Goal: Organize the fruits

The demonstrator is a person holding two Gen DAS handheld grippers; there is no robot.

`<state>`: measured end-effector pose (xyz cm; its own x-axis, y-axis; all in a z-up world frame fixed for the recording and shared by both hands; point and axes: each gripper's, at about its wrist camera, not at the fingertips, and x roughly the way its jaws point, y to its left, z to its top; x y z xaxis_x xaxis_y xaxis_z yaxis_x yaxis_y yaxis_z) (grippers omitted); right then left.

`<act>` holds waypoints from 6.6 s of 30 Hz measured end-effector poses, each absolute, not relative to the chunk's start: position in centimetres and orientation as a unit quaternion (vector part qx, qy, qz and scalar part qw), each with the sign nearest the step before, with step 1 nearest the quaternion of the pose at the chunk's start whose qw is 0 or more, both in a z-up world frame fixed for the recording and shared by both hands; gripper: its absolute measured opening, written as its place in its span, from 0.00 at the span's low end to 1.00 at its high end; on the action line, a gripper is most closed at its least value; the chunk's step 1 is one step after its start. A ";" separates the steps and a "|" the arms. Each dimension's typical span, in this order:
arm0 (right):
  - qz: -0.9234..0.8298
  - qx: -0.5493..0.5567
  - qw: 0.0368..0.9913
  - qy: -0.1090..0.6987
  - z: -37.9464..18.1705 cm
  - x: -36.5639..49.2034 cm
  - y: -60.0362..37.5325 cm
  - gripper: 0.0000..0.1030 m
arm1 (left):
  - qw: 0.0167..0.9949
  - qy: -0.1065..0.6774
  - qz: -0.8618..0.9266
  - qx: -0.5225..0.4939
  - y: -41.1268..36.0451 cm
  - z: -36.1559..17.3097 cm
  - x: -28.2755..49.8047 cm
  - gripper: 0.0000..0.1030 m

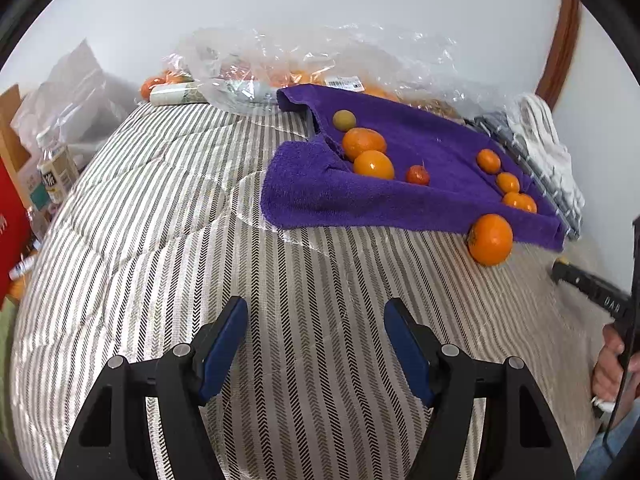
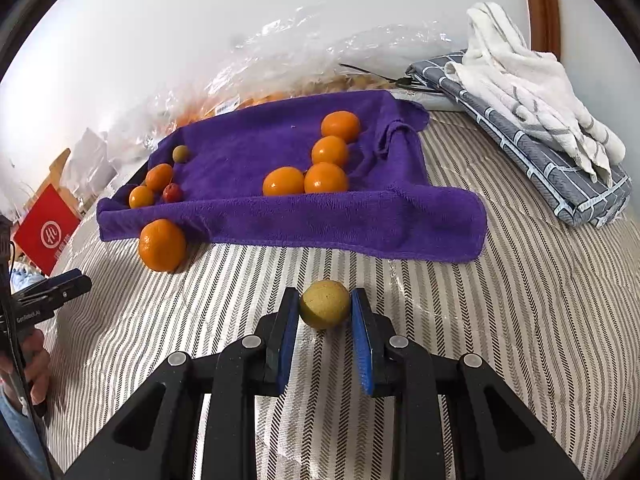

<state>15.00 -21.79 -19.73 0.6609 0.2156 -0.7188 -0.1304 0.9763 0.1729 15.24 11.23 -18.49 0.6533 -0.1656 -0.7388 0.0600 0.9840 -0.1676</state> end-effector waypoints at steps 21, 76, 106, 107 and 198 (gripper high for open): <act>0.075 0.074 0.914 0.392 -19.6 14.5 -22.5 0.26 | 0.903 0.416 -0.096 -0.053 3.9 -16.2 14.9 0.64; 0.090 0.075 0.912 0.394 -19.8 14.7 -22.1 0.26 | 0.932 0.343 -0.091 -0.071 0.2 -15.0 19.3 0.36; 0.150 0.069 0.930 0.330 -9.6 23.1 -19.2 0.26 | 0.941 0.332 -0.014 -0.065 8.5 -9.8 20.2 0.36; 0.149 0.068 0.927 0.337 -9.9 23.9 -18.9 0.26 | 0.942 0.331 -0.010 -0.065 8.7 -9.4 20.6 0.36; 0.047 0.017 0.939 0.339 -8.2 11.2 -19.7 0.81 | 0.952 0.304 -0.015 -0.025 0.7 -5.7 10.6 0.76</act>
